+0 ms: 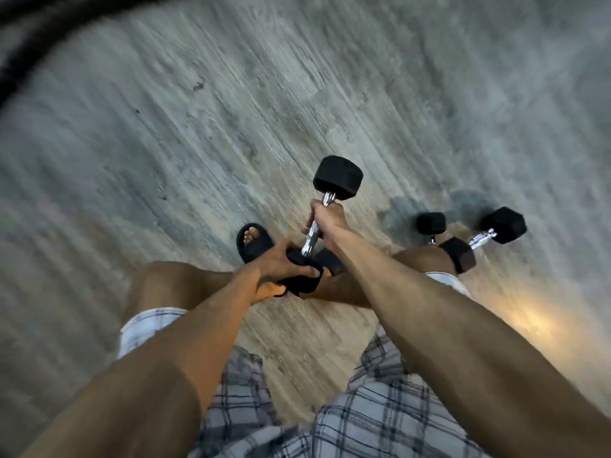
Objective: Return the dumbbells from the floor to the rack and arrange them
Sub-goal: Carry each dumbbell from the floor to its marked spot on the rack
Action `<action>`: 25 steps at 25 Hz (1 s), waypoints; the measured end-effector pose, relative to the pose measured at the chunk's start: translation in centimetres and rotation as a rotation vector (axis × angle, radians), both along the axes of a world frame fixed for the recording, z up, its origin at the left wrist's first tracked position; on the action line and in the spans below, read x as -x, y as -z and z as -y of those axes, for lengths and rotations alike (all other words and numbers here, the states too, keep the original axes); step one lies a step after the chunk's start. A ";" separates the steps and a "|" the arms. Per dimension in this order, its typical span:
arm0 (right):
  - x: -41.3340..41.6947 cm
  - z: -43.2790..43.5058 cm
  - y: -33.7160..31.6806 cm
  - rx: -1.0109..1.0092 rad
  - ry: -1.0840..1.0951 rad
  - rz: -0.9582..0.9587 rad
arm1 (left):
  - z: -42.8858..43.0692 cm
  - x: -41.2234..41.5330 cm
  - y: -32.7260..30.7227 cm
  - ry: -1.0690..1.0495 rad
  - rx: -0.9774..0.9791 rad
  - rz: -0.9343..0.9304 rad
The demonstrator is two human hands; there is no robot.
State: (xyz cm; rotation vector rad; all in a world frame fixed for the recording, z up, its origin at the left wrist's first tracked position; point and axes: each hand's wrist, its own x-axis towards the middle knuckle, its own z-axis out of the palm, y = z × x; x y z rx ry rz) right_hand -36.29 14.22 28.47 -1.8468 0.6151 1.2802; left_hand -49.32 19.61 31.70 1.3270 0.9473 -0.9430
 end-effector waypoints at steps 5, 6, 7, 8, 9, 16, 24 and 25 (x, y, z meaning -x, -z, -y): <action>2.6 -3.2 -15.6 -0.085 -0.255 0.027 | -1.6 3.5 -15.5 -0.211 0.060 -0.057; 3.1 -3.5 -18.0 -0.098 -0.305 0.036 | -1.6 4.3 -17.9 -0.259 0.066 -0.061; 3.6 -3.8 -20.2 -0.114 -0.354 0.047 | -1.6 4.9 -20.0 -0.301 0.074 -0.074; 4.4 -4.1 -22.6 -0.129 -0.416 0.054 | -1.3 5.8 -22.7 -0.346 0.082 -0.081; 5.3 -4.4 -24.9 -0.144 -0.476 0.052 | -0.9 6.9 -25.0 -0.385 0.076 -0.078; 12.3 -5.2 -32.4 -0.212 -0.812 -0.003 | 2.9 14.1 -32.4 -0.625 0.015 -0.073; 26.0 -5.3 -33.5 -0.152 -1.217 -0.111 | 8.4 26.6 -33.2 -0.994 0.025 -0.045; 28.0 -5.3 -33.8 -0.147 -1.279 -0.115 | 8.9 28.3 -33.6 -1.025 0.041 -0.028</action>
